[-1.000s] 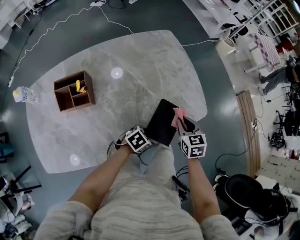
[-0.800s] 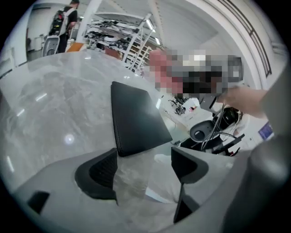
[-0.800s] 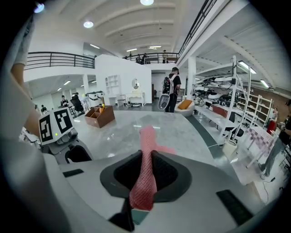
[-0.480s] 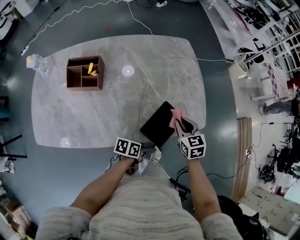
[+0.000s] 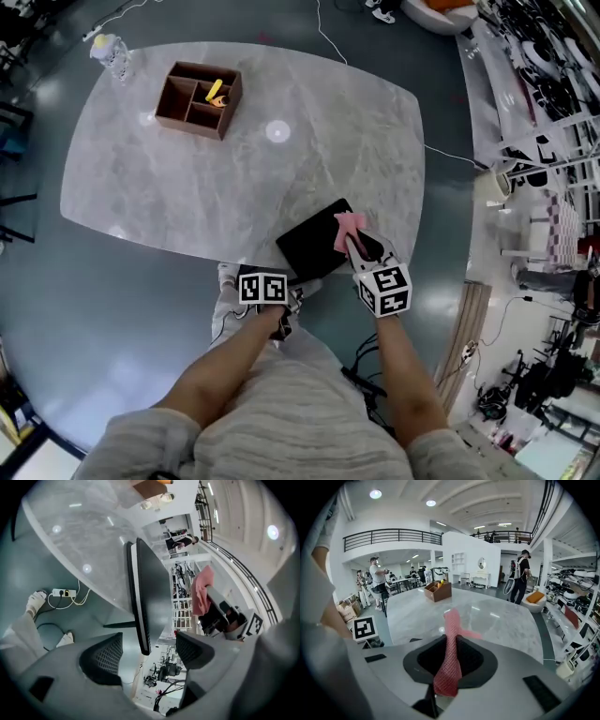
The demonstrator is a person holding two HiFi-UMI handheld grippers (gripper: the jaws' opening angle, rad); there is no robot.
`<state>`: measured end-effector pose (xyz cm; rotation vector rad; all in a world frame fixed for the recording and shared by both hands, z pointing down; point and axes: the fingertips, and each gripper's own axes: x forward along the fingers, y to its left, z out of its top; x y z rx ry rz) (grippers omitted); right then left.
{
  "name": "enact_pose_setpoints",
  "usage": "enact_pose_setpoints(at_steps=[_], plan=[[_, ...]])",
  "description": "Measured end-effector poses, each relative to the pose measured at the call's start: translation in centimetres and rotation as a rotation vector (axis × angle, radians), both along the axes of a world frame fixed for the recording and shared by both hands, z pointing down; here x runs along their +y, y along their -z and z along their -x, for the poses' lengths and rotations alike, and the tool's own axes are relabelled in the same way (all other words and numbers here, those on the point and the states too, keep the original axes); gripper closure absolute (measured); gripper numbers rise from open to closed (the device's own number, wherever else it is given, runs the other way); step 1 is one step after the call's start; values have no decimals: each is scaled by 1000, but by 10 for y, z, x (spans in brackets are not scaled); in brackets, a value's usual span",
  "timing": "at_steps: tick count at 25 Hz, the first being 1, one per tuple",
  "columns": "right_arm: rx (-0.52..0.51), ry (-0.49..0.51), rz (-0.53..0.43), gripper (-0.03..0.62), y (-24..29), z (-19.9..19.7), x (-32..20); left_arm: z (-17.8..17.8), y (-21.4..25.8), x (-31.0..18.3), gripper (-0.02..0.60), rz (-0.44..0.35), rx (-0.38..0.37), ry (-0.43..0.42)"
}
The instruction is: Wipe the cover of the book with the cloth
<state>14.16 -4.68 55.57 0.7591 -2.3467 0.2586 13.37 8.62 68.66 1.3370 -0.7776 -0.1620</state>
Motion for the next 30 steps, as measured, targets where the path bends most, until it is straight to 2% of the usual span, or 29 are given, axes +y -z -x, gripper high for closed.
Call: enact_pose_setpoints(at_steps=[4,7,11,15,18,24,30], plan=[[-2,22,6,537,-2,5,7,2,-11,-7,257,15,33,90],[-5,21,11,537,-5,10,7,8,-14,-15,306,9,68,109],[-9,10,10,537,-5,14,4,5,-5,-18,448,-5,111,96],[-10,1,6,537,-4,14,4,-1,1,-15,463,9,162,112],[-18,-14,6,537,-4,16,1,2,7,-14,476,-22,168,105],[-52,-37,3,537,4,24,-8,27,27,-14,497,-87,116,19],[-99,-64,-17,537,31,38,-26,67,58,-31,504,-128,-5,-164]])
